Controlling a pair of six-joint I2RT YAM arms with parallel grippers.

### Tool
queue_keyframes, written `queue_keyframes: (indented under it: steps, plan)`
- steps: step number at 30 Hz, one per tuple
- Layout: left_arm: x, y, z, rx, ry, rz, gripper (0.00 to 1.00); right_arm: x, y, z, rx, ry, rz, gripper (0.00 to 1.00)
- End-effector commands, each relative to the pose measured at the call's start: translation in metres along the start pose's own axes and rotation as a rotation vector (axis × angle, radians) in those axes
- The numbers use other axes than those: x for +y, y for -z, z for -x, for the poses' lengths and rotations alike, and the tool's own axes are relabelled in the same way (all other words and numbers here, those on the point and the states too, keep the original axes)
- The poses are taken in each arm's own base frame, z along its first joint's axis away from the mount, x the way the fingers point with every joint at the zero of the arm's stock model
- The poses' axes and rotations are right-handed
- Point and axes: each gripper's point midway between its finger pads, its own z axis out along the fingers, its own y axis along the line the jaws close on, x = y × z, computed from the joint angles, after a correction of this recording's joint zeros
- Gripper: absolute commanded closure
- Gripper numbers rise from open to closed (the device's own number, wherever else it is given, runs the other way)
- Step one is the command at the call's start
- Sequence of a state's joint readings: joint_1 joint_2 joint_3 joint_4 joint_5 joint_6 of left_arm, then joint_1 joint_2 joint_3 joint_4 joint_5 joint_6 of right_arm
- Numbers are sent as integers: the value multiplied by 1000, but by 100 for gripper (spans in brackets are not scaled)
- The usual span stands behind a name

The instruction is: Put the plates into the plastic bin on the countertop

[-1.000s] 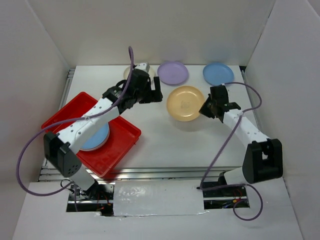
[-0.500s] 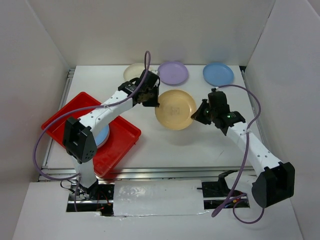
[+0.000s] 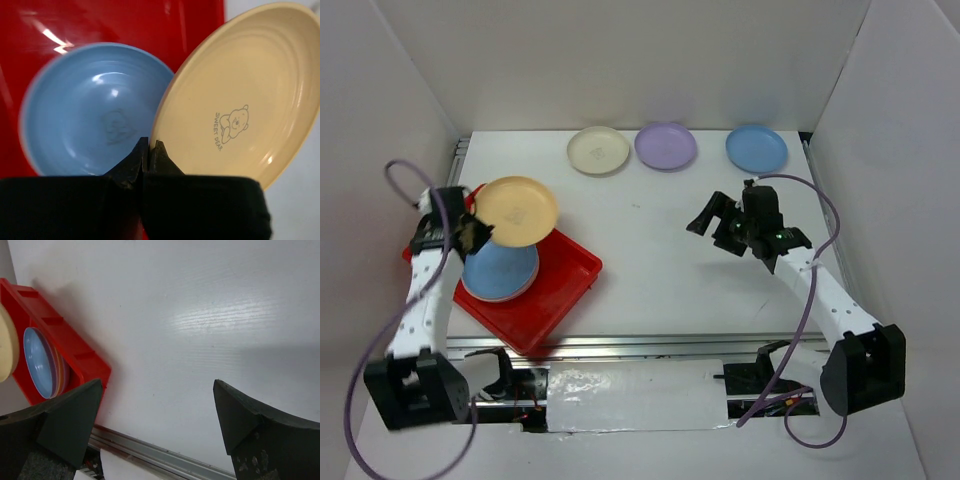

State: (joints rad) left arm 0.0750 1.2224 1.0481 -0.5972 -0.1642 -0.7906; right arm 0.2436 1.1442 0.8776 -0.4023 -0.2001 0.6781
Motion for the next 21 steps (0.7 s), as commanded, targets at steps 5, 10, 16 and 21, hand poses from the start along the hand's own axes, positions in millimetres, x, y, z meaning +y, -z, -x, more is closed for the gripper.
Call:
queue_keyframes:
  steps: [5,10,16,21]
  plan:
    - [101,30,16,-151,326,83,100,8,-16,-5,29,33,59,0]
    - [129,21,3,-95,350,102,100,8,-18,-6,31,43,54,0]
    - [115,39,7,-107,297,24,51,10,-19,-9,33,53,53,0]
    - [110,76,5,-173,253,13,1,11,-28,-9,42,51,43,0]
